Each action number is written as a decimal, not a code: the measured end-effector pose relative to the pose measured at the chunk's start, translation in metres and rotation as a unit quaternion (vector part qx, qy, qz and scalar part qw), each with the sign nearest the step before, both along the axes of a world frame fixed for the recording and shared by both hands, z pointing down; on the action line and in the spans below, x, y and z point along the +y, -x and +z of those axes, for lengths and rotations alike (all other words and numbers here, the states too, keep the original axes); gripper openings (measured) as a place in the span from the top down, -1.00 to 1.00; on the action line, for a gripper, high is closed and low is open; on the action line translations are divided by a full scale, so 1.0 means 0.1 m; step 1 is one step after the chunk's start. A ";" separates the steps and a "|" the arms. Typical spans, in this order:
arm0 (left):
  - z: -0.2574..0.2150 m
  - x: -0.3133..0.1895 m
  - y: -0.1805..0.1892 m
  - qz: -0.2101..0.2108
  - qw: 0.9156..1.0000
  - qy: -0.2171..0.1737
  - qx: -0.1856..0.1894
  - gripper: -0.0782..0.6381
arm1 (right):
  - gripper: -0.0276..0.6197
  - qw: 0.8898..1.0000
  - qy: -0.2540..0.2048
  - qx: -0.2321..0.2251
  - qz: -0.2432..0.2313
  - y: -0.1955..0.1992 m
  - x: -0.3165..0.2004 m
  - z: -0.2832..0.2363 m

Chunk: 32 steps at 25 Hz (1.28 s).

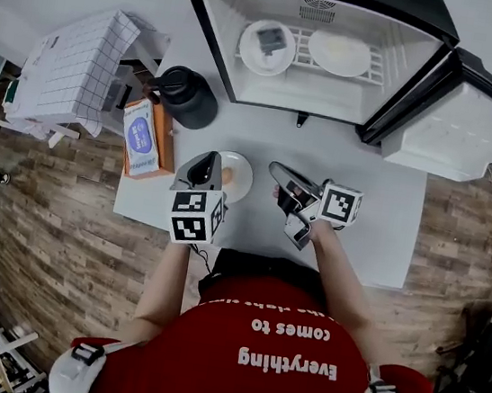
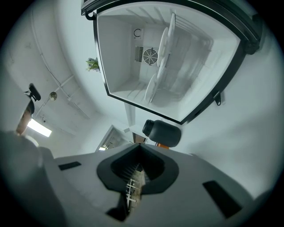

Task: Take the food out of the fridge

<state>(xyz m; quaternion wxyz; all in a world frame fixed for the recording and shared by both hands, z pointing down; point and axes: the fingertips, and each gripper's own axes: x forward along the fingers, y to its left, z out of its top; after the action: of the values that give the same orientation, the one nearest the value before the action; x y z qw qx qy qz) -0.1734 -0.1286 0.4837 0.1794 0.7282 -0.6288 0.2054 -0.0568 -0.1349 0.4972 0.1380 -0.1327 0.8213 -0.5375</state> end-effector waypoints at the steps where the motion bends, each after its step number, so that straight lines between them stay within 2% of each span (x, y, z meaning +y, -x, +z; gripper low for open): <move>1: 0.01 -0.02 -0.01 0.002 1.000 0.001 -0.002 0.76 | 0.87 1.000 0.000 0.004 0.002 -0.01 -0.02 0.02; 7: 0.04 -0.10 -0.06 0.007 1.000 0.002 0.003 0.76 | 0.87 0.995 -0.021 0.096 0.028 -0.16 -0.21 0.20; 10: 0.05 -0.13 -0.08 0.010 1.000 0.004 0.012 0.76 | 0.87 0.995 -0.009 0.078 0.055 -0.27 -0.38 0.15; 13: 0.02 -0.18 -0.14 0.018 1.000 -0.003 0.017 0.76 | 0.87 0.992 -0.012 0.081 0.097 -0.45 -0.69 0.07; 17: -0.05 -0.23 -0.20 0.026 0.999 -0.012 0.020 0.76 | 0.87 0.983 -0.009 0.078 0.165 -0.75 -1.17 -0.11; 21: -0.07 -0.24 -0.23 0.031 0.999 -0.013 0.021 0.76 | 0.87 0.974 -0.010 0.079 0.212 -0.97 -1.50 -0.26; 27: -0.07 -0.28 -0.24 0.030 0.999 -0.014 0.024 0.76 | 0.86 0.959 0.027 0.066 0.275 -1.24 -1.87 -0.30; 28: -0.07 -0.28 -0.24 0.030 0.999 -0.014 0.025 0.76 | 0.83 0.957 0.035 0.058 0.282 -1.26 -1.91 -0.31; 30: -0.07 -0.28 -0.24 0.032 0.999 -0.015 0.026 0.76 | 0.63 0.955 0.054 0.028 0.289 -1.28 -1.99 -0.33; 32: -0.07 -0.29 -0.24 0.034 0.999 -0.014 0.026 0.76 | 0.53 0.953 0.074 -0.005 0.295 -1.29 -2.07 -0.35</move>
<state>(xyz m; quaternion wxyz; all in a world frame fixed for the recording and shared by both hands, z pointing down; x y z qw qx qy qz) -0.1491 -0.1572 0.4765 0.1784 0.7567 -0.6018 0.1829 0.0726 -0.3420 0.4619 0.2844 -0.3759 0.7028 -0.5328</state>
